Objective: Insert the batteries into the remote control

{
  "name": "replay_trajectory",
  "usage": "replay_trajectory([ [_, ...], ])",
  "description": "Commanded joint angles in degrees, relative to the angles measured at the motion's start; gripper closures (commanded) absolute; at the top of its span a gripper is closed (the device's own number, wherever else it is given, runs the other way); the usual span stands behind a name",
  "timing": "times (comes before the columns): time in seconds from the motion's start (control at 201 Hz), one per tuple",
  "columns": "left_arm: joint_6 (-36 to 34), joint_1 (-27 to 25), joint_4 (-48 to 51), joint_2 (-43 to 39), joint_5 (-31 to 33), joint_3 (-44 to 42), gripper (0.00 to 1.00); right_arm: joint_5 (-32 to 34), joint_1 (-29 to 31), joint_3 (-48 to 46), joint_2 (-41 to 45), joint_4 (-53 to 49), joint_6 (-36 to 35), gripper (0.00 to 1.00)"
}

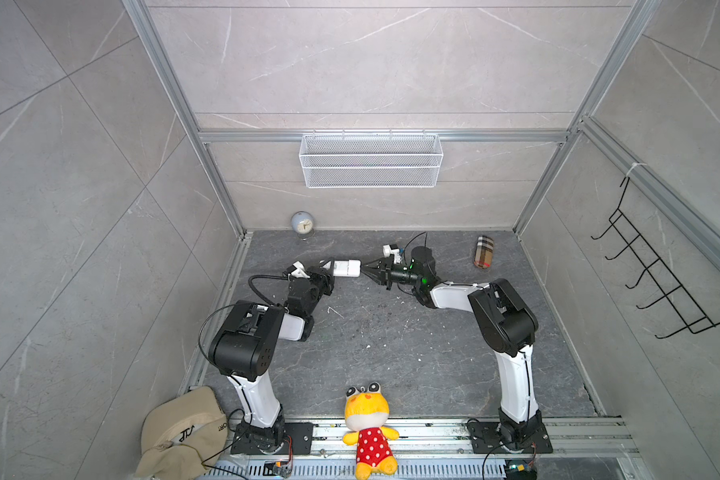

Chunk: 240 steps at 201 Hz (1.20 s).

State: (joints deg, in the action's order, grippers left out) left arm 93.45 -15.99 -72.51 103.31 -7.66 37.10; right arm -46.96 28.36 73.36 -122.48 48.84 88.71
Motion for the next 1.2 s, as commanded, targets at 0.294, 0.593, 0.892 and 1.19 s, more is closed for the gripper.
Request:
replay_trajectory([
  [0.294, 0.92, -0.18, -5.54, -2.85, -1.03, 1.31, 0.89, -1.1, -1.33, -2.52, 4.68, -2.72, -4.63, 0.49],
  [0.593, 1.64, -0.23, -3.62, -3.76, -1.87, 1.66, 0.89, -3.44, -1.38, -1.81, 7.03, -8.58, -12.15, 0.06],
  [0.892, 2.0, -0.27, 0.8, -5.09, -3.83, 2.88, 0.89, -2.71, 0.72, 4.68, 7.53, -27.09, -25.79, 0.01],
  [1.19, 1.61, -0.36, 1.47, -5.11, -3.83, 2.62, 0.89, -1.78, 1.43, 5.16, 8.04, -26.32, -24.92, 0.04],
])
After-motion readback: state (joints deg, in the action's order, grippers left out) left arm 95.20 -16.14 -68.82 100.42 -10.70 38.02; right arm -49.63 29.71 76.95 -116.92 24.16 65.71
